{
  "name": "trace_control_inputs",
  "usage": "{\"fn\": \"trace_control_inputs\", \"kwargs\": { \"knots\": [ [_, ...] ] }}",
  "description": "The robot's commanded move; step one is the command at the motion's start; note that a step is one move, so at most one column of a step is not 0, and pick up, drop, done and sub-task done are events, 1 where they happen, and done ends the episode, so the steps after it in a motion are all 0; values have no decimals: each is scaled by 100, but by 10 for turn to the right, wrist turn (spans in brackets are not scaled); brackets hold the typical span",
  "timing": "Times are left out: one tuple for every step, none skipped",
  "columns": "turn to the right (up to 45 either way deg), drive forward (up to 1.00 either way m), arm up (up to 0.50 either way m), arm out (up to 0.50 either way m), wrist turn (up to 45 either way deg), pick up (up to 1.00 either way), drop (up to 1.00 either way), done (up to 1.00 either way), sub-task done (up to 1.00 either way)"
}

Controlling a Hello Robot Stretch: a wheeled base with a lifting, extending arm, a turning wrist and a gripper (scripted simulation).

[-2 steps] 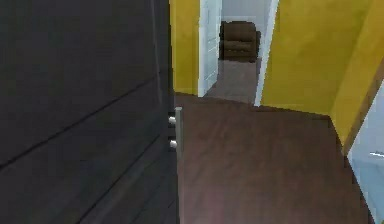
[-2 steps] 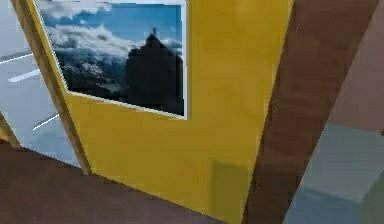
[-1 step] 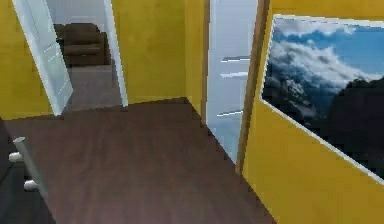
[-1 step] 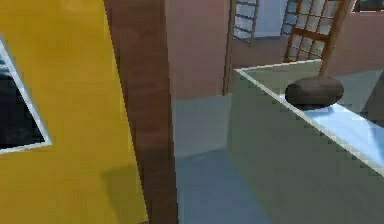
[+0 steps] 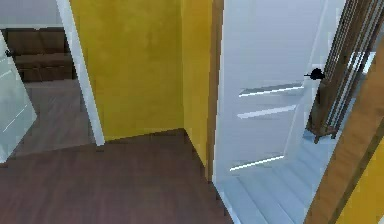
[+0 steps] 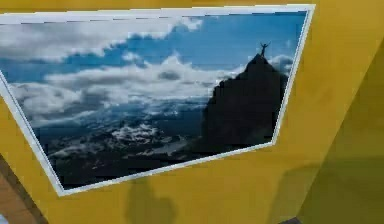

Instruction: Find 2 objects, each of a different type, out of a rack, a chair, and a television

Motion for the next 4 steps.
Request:
{"fn": "trace_control_inputs", "kwargs": {
  "knots": [
    [0, 50, 0, 0, 0, 0, 0, 0, 0],
    [360, 0, 0, 0, 0, 0, 0, 0, 0],
    [0, 70, 0, 0, 0, 0, 0, 0, 0],
    [450, 0, 0, 0, 0, 0, 0, 0, 0]
  ]
}}
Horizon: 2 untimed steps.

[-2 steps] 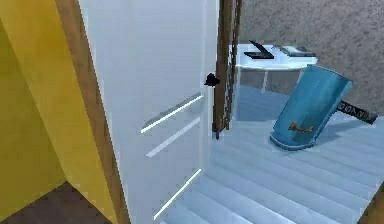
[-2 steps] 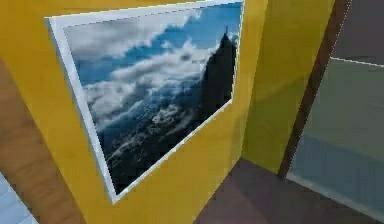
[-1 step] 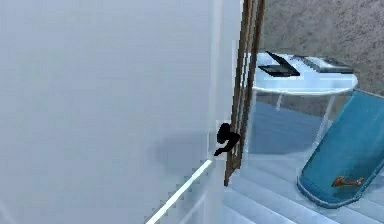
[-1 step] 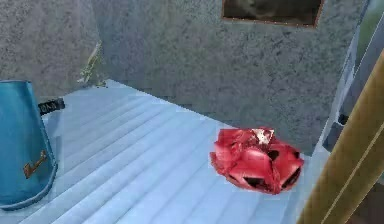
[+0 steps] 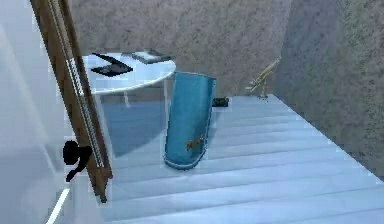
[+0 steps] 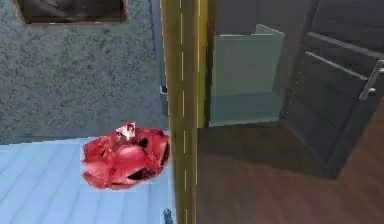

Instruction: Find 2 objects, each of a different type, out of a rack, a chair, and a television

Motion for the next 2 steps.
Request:
{"fn": "trace_control_inputs", "kwargs": {
  "knots": [
    [450, 0, 0, 0, 0, 0, 0, 0, 0],
    [120, 0, 0, 0, 0, 0, 0, 0, 0]
  ]
}}
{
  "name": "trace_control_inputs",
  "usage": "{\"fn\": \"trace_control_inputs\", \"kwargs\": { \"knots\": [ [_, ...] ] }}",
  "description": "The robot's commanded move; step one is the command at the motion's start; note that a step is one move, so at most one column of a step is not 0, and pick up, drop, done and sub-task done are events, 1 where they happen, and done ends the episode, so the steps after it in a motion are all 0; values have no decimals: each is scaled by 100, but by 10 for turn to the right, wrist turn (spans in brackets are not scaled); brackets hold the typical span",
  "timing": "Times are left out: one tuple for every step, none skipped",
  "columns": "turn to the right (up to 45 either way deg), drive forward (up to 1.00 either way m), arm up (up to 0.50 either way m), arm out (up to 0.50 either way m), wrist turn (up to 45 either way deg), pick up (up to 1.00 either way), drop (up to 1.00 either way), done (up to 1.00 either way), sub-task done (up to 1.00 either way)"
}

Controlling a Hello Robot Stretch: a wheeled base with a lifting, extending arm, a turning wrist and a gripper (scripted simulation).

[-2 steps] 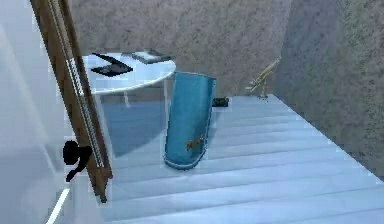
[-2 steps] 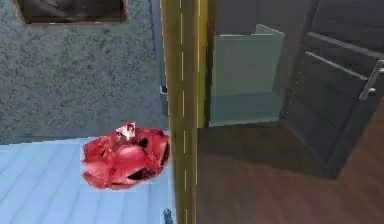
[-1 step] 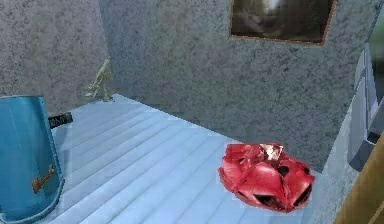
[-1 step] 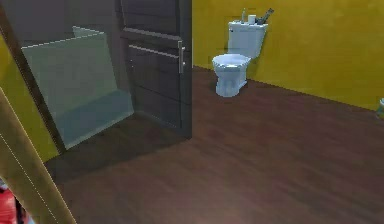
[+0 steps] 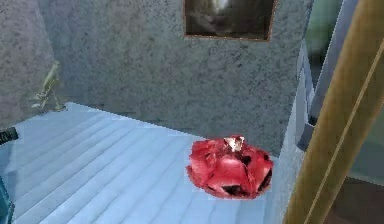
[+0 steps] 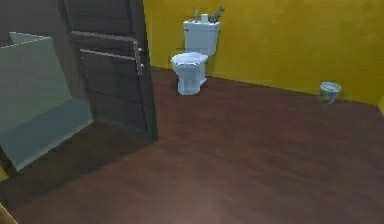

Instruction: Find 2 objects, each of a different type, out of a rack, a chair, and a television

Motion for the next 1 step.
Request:
{"fn": "trace_control_inputs", "kwargs": {
  "knots": [
    [0, 40, 0, 0, 0, 0, 0, 0, 0]
  ]
}}
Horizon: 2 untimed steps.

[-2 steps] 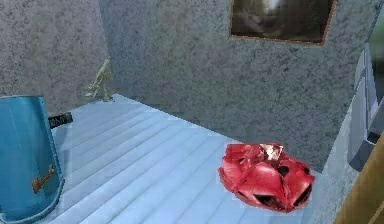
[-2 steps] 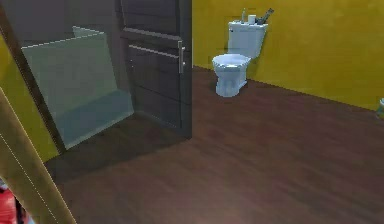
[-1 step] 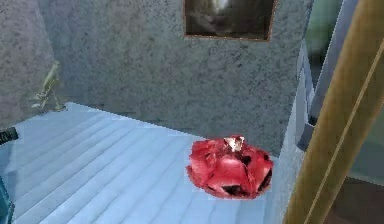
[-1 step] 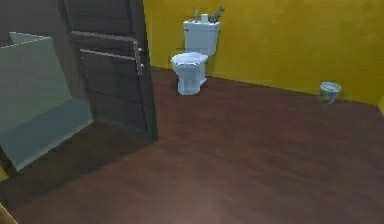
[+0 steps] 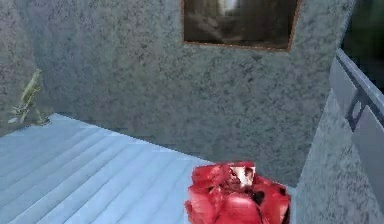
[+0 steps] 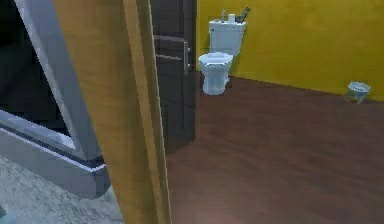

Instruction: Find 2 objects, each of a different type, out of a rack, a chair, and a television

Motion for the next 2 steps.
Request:
{"fn": "trace_control_inputs", "kwargs": {
  "knots": [
    [150, 0, 0, 0, 0, 0, 0, 0, 0],
    [0, 0, 0, 0, 0, 0, 0, 100, 0]
  ]
}}
